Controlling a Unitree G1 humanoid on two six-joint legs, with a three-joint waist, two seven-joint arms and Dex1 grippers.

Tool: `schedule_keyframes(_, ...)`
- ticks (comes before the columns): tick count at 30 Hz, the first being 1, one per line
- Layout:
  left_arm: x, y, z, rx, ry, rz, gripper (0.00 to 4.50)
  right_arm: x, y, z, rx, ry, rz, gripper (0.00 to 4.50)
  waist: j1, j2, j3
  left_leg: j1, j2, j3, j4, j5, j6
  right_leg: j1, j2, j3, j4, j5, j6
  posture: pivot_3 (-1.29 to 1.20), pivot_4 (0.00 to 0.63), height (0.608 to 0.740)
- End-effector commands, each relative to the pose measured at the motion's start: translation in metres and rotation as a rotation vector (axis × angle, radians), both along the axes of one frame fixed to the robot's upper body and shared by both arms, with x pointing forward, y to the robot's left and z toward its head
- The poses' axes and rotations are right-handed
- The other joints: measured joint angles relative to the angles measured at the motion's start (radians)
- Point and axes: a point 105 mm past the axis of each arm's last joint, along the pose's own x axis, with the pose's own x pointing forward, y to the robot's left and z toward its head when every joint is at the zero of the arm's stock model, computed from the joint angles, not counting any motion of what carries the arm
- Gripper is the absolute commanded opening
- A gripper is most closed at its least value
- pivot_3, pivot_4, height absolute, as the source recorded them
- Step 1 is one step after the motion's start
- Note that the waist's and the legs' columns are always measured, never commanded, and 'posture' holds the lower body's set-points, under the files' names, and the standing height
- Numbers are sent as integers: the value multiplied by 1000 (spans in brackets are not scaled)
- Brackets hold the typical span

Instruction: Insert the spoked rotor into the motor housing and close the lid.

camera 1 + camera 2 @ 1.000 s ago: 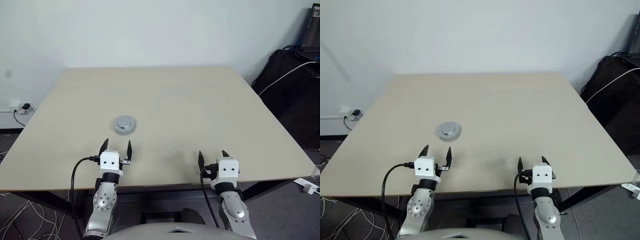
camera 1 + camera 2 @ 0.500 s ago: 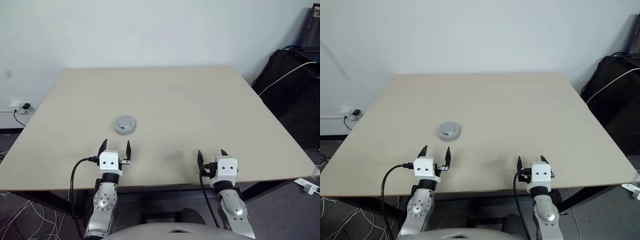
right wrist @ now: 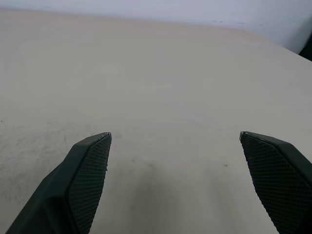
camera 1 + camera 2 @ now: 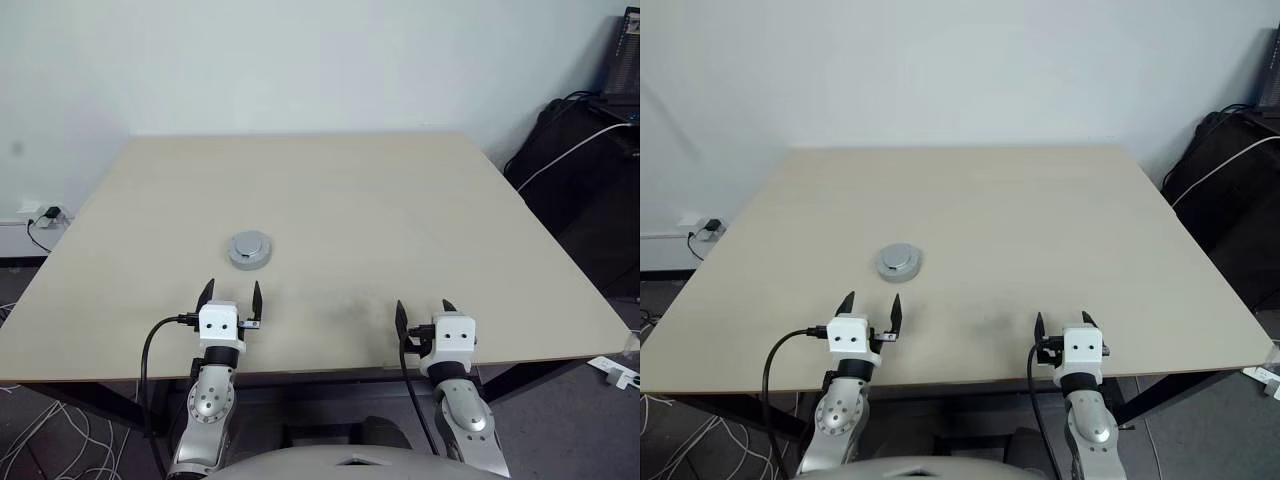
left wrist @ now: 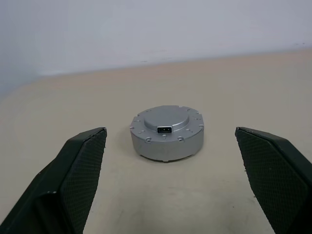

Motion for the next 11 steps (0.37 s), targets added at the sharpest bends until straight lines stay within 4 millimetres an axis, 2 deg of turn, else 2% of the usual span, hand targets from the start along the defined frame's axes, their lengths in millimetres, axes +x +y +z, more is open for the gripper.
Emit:
schedule_keyframes(1, 4, -2, 7, 3, -35, -10, 4476, 4, 0, 12, 7, -56, -3, 4500, 0, 0, 0, 0, 0, 0, 0, 0, 0, 0, 0, 0, 0, 0, 0, 0, 0, 740)
schedule_keyframes(11, 7, -2, 4, 9, -32, -22, 4476, 4, 3, 11, 13, -59, -6, 4500, 0, 0, 0, 0, 0, 0, 0, 0, 0, 0, 0, 0, 0, 0, 0, 0, 0, 740)
